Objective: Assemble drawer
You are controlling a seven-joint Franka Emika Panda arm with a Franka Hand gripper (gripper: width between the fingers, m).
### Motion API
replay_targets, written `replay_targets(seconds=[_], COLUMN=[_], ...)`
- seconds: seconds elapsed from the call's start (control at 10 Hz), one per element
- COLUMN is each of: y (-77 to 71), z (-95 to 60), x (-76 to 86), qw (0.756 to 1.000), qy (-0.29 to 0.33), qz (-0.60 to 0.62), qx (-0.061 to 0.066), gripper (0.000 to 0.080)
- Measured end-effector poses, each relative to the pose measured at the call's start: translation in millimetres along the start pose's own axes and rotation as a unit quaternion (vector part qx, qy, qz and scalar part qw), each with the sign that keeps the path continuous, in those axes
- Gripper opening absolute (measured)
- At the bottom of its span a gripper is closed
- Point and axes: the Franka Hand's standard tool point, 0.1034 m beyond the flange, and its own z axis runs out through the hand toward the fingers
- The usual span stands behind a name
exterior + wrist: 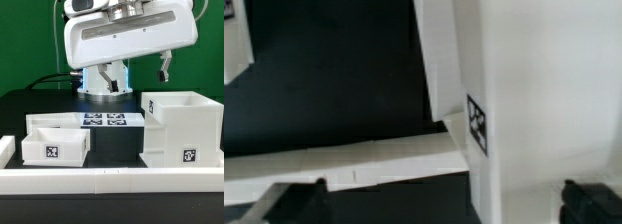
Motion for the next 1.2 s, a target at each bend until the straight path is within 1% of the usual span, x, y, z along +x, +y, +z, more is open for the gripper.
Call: replay_targets(seconds=[0.2,0.3,0.4,0.6,0.7,0.8,0.9,1.1,1.2], y=[1.1,5.7,21.9,57.3,72.2,82.6,86.2,85.3,83.8], z=[0.5,2.0,3.5,10.0,14.8,18.7,19.5,20.0,21.3], x=[-1.0,-5.7,-15.9,-38.1,-50.4,-56.6,-56.7,-57.0,-57.9], qw=[1.0,1.0,1.0,0.999,0.998,0.997,0.997,0.997,0.997], qy=[-0.002,-0.007,-0.014,-0.01,-0.006,-0.011,-0.012,-0.013,-0.018], qz=[0.004,0.0,-0.002,-0.041,-0.051,-0.063,-0.069,-0.07,-0.062], qx=[-0.001,-0.002,-0.008,-0.029,-0.038,-0.039,-0.039,-0.038,-0.043], gripper=[0.0649,0.0649,0.0649,0.0649,0.0649,0.0649,0.0649,0.0649,0.0649])
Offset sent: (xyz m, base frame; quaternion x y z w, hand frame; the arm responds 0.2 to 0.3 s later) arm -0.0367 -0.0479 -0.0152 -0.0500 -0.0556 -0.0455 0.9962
